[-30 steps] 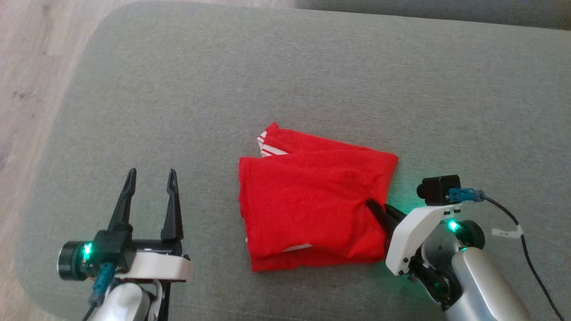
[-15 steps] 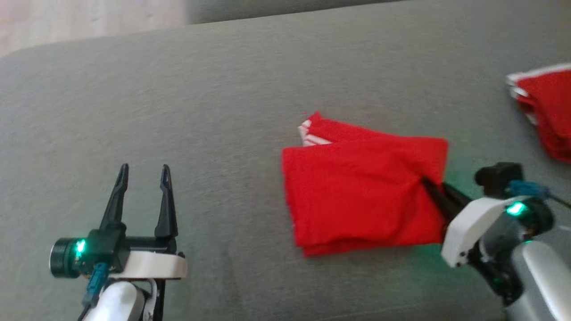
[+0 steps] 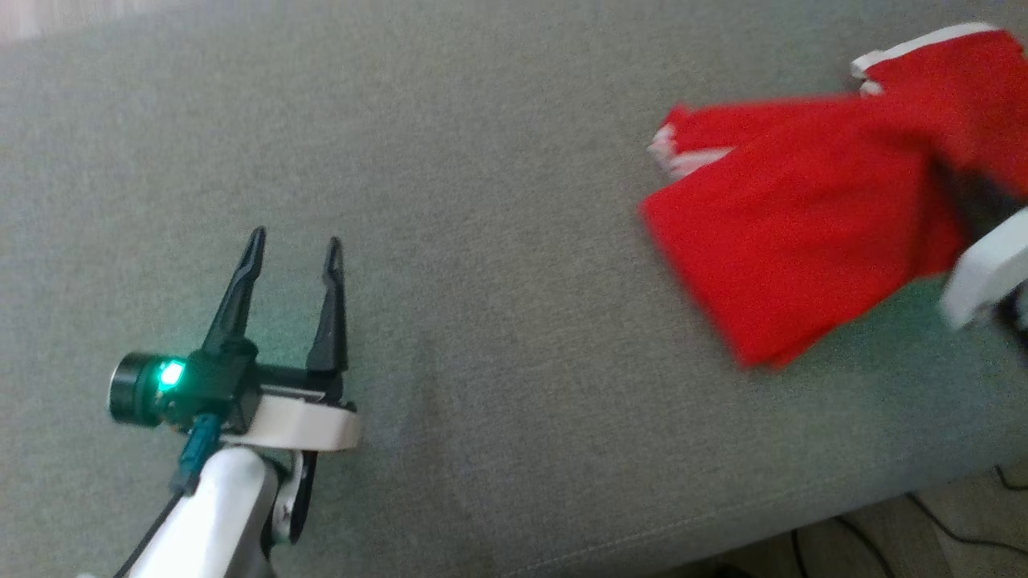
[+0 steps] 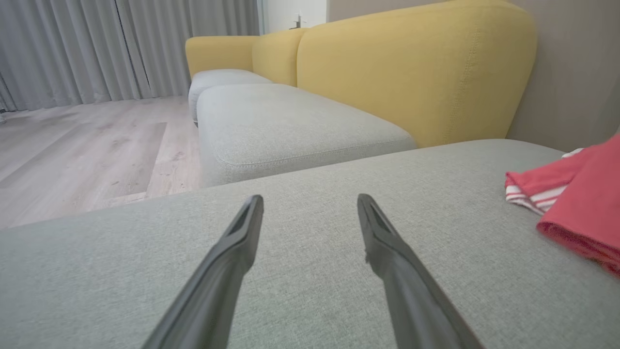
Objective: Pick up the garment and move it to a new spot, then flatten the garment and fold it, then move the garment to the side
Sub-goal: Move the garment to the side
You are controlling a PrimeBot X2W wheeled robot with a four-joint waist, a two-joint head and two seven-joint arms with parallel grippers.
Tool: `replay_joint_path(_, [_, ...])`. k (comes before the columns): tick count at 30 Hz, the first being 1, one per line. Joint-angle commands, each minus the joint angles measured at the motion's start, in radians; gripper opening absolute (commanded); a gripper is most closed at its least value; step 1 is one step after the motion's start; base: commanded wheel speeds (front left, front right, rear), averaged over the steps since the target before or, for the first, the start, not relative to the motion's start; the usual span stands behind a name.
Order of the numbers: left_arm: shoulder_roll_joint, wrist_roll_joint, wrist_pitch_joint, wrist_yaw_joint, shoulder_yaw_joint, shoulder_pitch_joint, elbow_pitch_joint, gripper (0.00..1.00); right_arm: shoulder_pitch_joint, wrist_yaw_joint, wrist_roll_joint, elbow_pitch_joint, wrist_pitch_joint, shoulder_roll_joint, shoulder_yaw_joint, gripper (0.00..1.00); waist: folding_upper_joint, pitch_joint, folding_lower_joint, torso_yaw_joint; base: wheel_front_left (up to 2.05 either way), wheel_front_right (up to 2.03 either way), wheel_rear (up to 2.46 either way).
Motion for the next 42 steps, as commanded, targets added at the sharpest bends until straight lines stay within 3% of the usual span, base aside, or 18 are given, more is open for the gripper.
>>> replay_joint_path(1, [0.017,0.011,-0.001,-0.008,0.023,-0.051,-0.029,1.00,-0.035,-0.001,-0.020,-0.006,-0.016,-0.061,-0.022,0.00,0.0000,0.039,-0.0001,0.016,0.00,0.00,0.00])
replay_joint_path(7, [0.007,0.029,0.001,-0.026,-0.001,-0.118,-0.024,1.00,-0.135,-0.001,-0.129,0.115,-0.013,-0.187,-0.180,0.00,0.0000,0.114,-0.0001,0.068,0.00,0.00,0.00])
replay_joint_path(13, [-0.002,0.036,-0.003,-0.031,-0.011,-0.164,-0.013,1.00,-0.250,-0.001,-0.295,0.246,-0.063,-0.191,-0.360,0.01,0.0000,0.160,-0.0001,0.095,0.00,0.00,0.00])
replay_joint_path(15, [-0.008,0.037,-0.006,-0.035,-0.015,-0.178,-0.007,1.00,-0.278,-0.001,-0.349,0.310,-0.074,-0.179,-0.407,1.00,0.0000,0.169,-0.0001,0.106,0.00,0.00,0.00])
replay_joint_path(22, [-0.019,0.036,-0.021,-0.036,-0.018,-0.195,0.012,1.00,-0.304,-0.001,-0.524,0.422,-0.152,-0.121,-0.587,1.00,0.0000,0.170,-0.0001,0.132,0.00,0.00,0.00])
replay_joint_path(28, [-0.007,0.018,-0.033,-0.023,0.001,-0.141,0.034,1.00,-0.220,-0.001,-0.540,0.360,-0.288,0.019,-0.644,1.00,0.0000,0.118,-0.0001,0.120,0.00,0.00,0.00])
replay_joint_path(33, [0.013,-0.002,-0.038,-0.007,0.024,-0.066,0.039,1.00,-0.094,-0.001,-0.502,0.222,-0.355,0.176,-0.605,1.00,0.0000,0.054,-0.0001,0.101,0.00,0.00,0.00])
replay_joint_path(34, [0.013,-0.002,-0.038,-0.007,0.024,-0.066,0.039,1.00,-0.094,-0.001,-0.502,0.222,-0.355,0.176,-0.605,1.00,0.0000,0.054,-0.0001,0.101,0.00,0.00,0.00])
replay_joint_path(36, [0.019,-0.008,-0.039,0.002,0.031,-0.036,0.036,1.00,-0.039,-0.001,-0.491,0.143,-0.364,0.238,-0.578,1.00,0.0000,0.030,-0.0001,0.099,0.00,0.00,0.00])
replay_joint_path(42, [0.032,-0.018,-0.039,0.026,0.043,0.029,0.028,1.00,0.125,-0.001,-0.456,-0.094,-0.345,0.388,-0.444,1.00,0.0000,-0.039,-0.0001,0.124,0.00,0.00,0.00])
